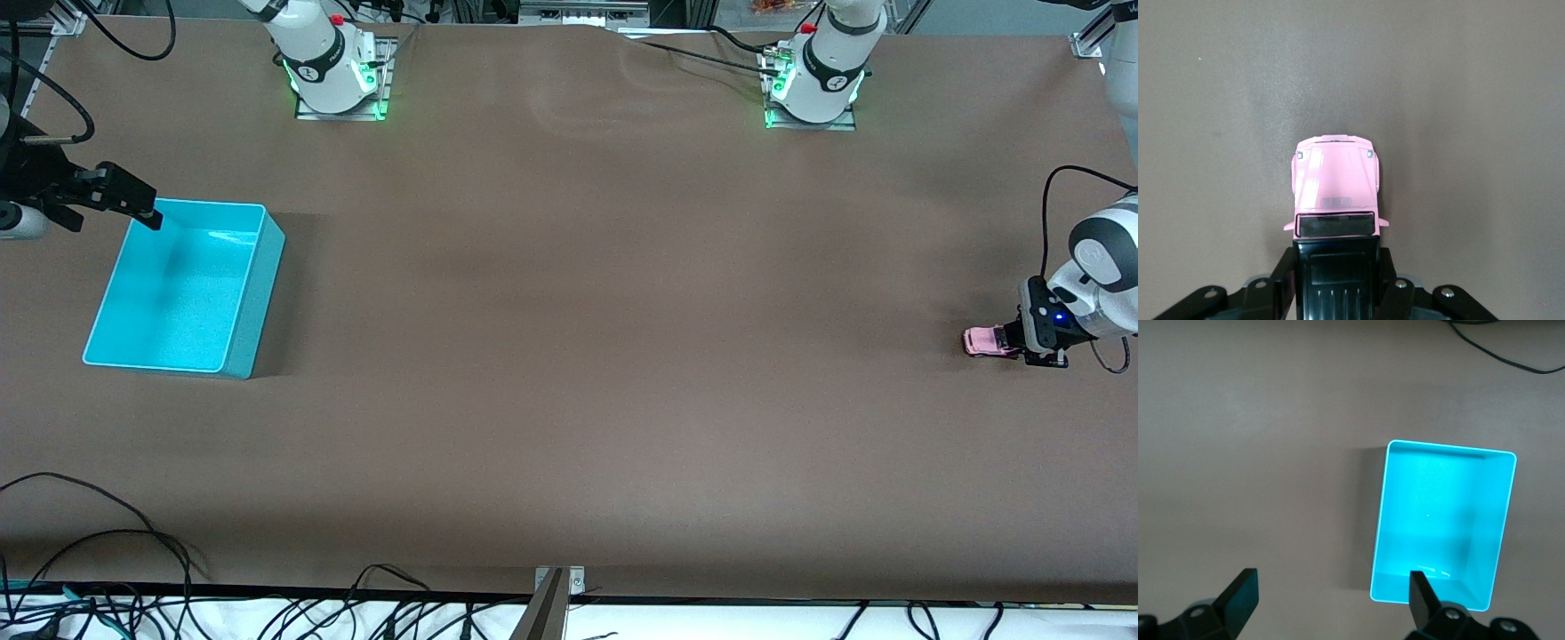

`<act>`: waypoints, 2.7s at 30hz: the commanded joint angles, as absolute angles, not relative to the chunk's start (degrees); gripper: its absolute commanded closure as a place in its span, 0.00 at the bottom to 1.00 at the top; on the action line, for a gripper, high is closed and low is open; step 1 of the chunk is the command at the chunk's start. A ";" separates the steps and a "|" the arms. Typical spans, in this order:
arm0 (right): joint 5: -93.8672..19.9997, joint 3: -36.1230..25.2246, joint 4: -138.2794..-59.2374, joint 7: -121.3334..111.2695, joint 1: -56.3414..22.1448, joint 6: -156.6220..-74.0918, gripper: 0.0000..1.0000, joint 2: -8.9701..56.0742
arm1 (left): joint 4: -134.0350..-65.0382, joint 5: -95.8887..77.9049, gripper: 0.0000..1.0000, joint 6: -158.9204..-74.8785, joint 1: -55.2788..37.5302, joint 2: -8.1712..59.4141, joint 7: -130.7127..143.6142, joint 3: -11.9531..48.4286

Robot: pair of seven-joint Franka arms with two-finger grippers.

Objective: Wind and store pink jeep toy

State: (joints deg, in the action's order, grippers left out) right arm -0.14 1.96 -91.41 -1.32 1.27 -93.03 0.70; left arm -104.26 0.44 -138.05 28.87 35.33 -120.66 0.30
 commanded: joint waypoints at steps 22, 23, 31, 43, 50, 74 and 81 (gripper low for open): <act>-0.79 1.85 -90.44 -2.02 1.32 -92.64 0.00 0.97 | -100.28 2.37 0.00 -129.12 29.53 34.90 -120.50 0.79; -0.79 1.85 -90.44 -2.02 1.32 -92.64 0.00 0.97 | -100.28 2.29 0.00 -128.50 29.53 34.63 -119.80 0.79; -0.79 1.85 -90.44 -2.02 1.32 -92.64 0.00 0.97 | -100.28 2.20 0.00 -125.52 29.01 30.77 -112.42 0.97; -0.79 1.85 -90.44 -1.93 1.32 -92.72 0.00 0.97 | -91.86 2.37 0.00 -113.31 25.84 28.92 -98.72 1.40; -0.79 1.85 -90.44 -1.93 1.32 -92.72 0.00 0.97 | -85.35 2.81 0.00 -104.51 21.80 27.95 -89.66 1.58; -0.79 1.85 -90.44 -1.93 1.32 -92.64 0.00 0.97 | -80.77 2.20 0.00 -90.44 10.64 20.22 -62.41 2.28; -0.79 1.67 -90.53 -2.02 1.49 -92.55 0.00 1.05 | -79.37 2.11 0.00 -85.35 8.09 18.81 -52.49 2.81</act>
State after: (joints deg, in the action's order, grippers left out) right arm -0.14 1.94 -91.40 -1.32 1.30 -93.03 0.76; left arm -80.80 1.30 -89.48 9.81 20.36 -59.30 2.54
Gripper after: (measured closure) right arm 0.000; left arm 0.000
